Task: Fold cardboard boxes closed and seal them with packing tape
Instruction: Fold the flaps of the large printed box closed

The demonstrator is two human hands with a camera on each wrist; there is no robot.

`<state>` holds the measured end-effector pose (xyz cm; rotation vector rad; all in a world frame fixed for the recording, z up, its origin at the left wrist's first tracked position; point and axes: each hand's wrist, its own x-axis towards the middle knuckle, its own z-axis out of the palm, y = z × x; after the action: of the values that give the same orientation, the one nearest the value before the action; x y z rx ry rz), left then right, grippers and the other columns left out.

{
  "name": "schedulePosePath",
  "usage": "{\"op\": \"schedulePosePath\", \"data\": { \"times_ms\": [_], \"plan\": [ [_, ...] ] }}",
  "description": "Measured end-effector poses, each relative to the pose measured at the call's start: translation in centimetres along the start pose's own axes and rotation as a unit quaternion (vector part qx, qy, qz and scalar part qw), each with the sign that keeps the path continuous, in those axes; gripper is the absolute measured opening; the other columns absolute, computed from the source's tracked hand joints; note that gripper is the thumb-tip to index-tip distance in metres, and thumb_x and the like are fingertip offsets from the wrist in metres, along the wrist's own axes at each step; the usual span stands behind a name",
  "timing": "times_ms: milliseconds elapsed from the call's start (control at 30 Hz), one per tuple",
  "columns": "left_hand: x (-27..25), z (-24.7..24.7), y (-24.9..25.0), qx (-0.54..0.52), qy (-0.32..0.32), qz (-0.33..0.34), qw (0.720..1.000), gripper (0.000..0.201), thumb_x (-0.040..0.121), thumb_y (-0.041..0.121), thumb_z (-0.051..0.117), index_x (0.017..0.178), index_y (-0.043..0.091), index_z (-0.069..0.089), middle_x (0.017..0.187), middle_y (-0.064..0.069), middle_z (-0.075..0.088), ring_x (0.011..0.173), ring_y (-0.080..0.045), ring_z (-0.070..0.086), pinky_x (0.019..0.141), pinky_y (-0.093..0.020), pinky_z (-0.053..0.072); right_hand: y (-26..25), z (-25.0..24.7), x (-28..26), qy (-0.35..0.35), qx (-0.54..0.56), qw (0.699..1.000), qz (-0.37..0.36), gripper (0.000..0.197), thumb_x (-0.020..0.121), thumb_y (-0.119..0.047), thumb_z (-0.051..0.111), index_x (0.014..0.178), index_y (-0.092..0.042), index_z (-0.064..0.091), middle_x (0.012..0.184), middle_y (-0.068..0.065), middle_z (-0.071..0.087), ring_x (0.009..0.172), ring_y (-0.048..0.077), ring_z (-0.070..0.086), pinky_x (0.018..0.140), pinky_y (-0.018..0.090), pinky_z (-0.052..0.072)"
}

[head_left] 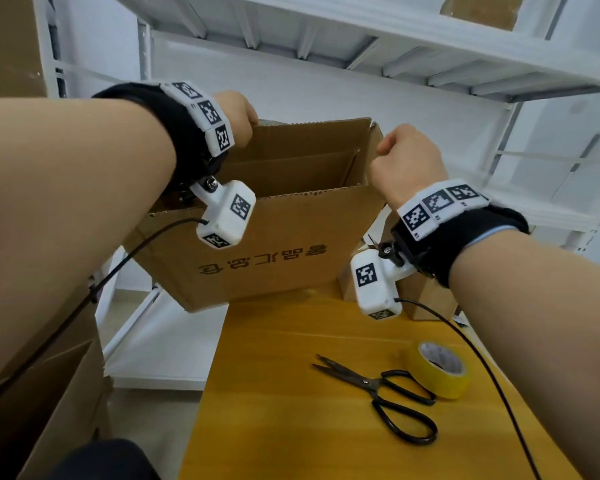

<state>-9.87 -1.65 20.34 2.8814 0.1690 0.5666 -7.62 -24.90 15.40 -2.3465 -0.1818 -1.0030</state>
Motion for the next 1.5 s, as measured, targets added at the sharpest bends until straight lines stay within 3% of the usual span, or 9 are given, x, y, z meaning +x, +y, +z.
{"op": "schedulePosePath", "data": {
  "times_ms": [200,433,600,867,1000,1100,1267,1433,1500],
  "plan": [
    [-0.5,1.5,-2.5,0.018,0.082,-0.061,0.995,0.032,0.093,0.007,0.054,0.123,-0.004,0.055,0.110,-0.018,0.059,0.097,-0.036,0.056,0.078,-0.036,0.039,1.5,0.7,0.3,-0.019,-0.046,0.997,0.051,0.023,0.086,-0.004,0.052,0.097,-0.012,0.070,0.098,0.005,0.070,0.089,0.024,0.063,0.072,0.034,0.050],
    [-0.8,2.4,-6.5,-0.077,0.171,-0.305,0.934,0.079,0.077,0.023,0.081,0.135,0.005,0.032,0.139,-0.024,0.035,0.124,-0.042,0.043,0.100,-0.051,0.040,2.5,0.8,0.2,-0.037,-0.045,0.994,0.089,0.030,0.087,-0.001,0.049,0.101,-0.012,0.073,0.105,0.006,0.071,0.096,0.027,0.065,0.076,0.034,0.054],
    [-0.7,0.9,-6.7,-0.103,0.121,-0.247,0.956,0.087,0.076,0.050,0.078,0.134,-0.004,0.040,0.127,-0.027,0.053,0.115,-0.043,0.054,0.099,-0.053,0.046,0.9,1.4,0.7,-0.022,-0.031,0.995,0.088,0.031,0.086,0.002,0.051,0.102,-0.011,0.074,0.103,0.009,0.071,0.099,0.029,0.066,0.084,0.040,0.058],
    [-0.8,1.4,-7.1,-0.254,0.060,-0.176,0.949,0.052,0.080,0.038,0.078,0.115,0.003,0.062,0.113,-0.016,0.066,0.105,-0.035,0.062,0.097,-0.047,0.050,0.7,1.7,1.8,-0.027,-0.077,0.991,0.103,0.026,0.087,0.000,0.054,0.102,-0.007,0.074,0.099,0.009,0.072,0.081,0.026,0.059,0.080,0.039,0.056],
    [-1.4,1.7,-8.3,-0.313,0.042,-0.100,0.944,0.021,0.079,0.033,0.080,0.083,0.020,0.065,0.086,0.000,0.066,0.083,-0.018,0.061,0.075,-0.033,0.052,0.8,1.8,1.6,-0.036,-0.108,0.989,0.096,0.024,0.088,-0.002,0.055,0.101,-0.006,0.074,0.092,0.011,0.069,0.079,0.027,0.059,0.076,0.037,0.055],
    [-1.7,1.8,-8.5,-0.316,-0.004,-0.080,0.945,0.022,0.089,0.038,0.068,0.111,0.043,0.069,0.112,0.009,0.067,0.102,-0.014,0.062,0.086,-0.035,0.052,0.6,1.7,1.4,-0.038,-0.090,0.991,0.096,0.026,0.090,-0.002,0.055,0.107,-0.005,0.073,0.106,0.014,0.072,0.093,0.031,0.066,0.080,0.038,0.055],
    [-0.7,2.5,-9.3,-0.209,-0.082,-0.133,0.965,0.072,0.099,0.026,0.055,0.154,0.044,0.011,0.162,-0.007,0.019,0.144,-0.035,0.027,0.114,-0.050,0.031,0.1,1.5,1.3,-0.025,-0.051,0.996,0.068,0.024,0.092,-0.006,0.053,0.110,-0.009,0.069,0.103,0.006,0.067,0.092,0.028,0.060,0.076,0.034,0.048],
    [-0.8,0.1,-10.8,-0.250,-0.033,-0.175,0.952,0.057,0.102,0.015,0.036,0.150,0.044,0.027,0.142,-0.021,0.041,0.090,-0.037,0.054,0.065,-0.044,0.048,-0.9,1.0,1.9,0.035,-0.024,0.998,0.053,0.025,0.090,-0.009,0.051,0.109,-0.013,0.065,0.103,0.003,0.063,0.086,0.021,0.051,0.072,0.032,0.042],
    [-0.9,-0.9,-10.8,-0.267,-0.034,-0.155,0.950,0.063,0.099,0.006,0.036,0.146,0.049,0.032,0.142,-0.020,0.043,0.085,-0.034,0.056,0.066,-0.044,0.052,-1.1,0.6,2.4,0.055,-0.014,0.996,0.073,0.024,0.088,-0.012,0.050,0.108,-0.014,0.064,0.102,0.004,0.063,0.083,0.022,0.052,0.070,0.033,0.041]
  ]
}}
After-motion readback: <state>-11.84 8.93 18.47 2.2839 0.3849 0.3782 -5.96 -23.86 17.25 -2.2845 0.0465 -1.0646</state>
